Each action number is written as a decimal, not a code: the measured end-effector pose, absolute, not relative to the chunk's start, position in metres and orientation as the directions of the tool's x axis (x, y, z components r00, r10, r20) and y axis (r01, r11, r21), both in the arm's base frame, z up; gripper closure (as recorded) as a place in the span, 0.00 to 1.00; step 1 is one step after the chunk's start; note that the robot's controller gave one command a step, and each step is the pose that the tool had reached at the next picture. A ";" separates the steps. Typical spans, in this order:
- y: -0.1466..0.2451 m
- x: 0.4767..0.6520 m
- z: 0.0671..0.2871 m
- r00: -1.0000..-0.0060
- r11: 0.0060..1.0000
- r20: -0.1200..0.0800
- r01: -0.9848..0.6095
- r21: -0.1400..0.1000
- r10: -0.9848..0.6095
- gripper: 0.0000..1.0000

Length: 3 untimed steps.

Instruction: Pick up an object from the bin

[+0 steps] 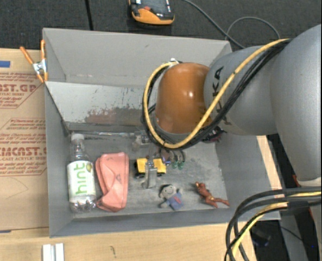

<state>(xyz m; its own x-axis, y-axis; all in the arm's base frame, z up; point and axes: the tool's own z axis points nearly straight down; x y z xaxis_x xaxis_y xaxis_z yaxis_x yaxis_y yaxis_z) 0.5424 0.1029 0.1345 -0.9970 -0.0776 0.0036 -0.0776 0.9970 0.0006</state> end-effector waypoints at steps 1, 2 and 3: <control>0.099 0.544 0.100 -0.978 0.978 -0.006 -0.207 -0.001 -0.207 0.00; 0.045 0.536 0.074 -0.892 0.892 -0.002 -0.451 0.000 -0.451 1.00; 0.046 0.536 0.075 -0.892 0.892 -0.003 -0.451 0.000 -0.451 1.00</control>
Offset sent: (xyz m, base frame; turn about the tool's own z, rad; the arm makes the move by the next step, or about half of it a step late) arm -0.0076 -0.0576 -0.0605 -0.3922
